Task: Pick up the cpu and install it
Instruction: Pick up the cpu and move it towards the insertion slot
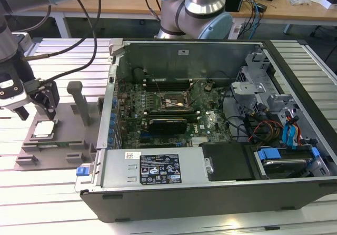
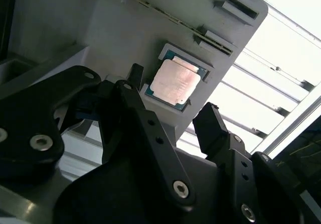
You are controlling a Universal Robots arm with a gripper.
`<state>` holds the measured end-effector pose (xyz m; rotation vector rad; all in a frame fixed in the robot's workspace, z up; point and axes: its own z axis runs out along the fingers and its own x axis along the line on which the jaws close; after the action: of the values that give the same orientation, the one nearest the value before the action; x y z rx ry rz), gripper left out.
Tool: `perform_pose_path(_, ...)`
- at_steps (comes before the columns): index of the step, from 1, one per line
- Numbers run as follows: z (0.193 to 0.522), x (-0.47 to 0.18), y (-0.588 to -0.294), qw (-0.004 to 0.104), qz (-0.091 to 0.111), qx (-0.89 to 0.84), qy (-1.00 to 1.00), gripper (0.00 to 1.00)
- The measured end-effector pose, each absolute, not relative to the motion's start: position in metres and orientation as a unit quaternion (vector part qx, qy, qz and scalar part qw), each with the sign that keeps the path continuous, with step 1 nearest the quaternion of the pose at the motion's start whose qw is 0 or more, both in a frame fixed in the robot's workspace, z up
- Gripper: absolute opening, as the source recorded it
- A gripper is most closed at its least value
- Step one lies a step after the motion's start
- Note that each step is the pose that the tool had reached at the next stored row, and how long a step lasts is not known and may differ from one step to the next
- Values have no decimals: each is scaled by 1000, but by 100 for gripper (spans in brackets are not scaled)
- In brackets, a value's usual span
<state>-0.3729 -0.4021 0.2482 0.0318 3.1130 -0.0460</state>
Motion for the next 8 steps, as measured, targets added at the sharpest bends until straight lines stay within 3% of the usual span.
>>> perform_pose_path(8, 241, -373, -402, 14, -15, 10, 1000, 68)
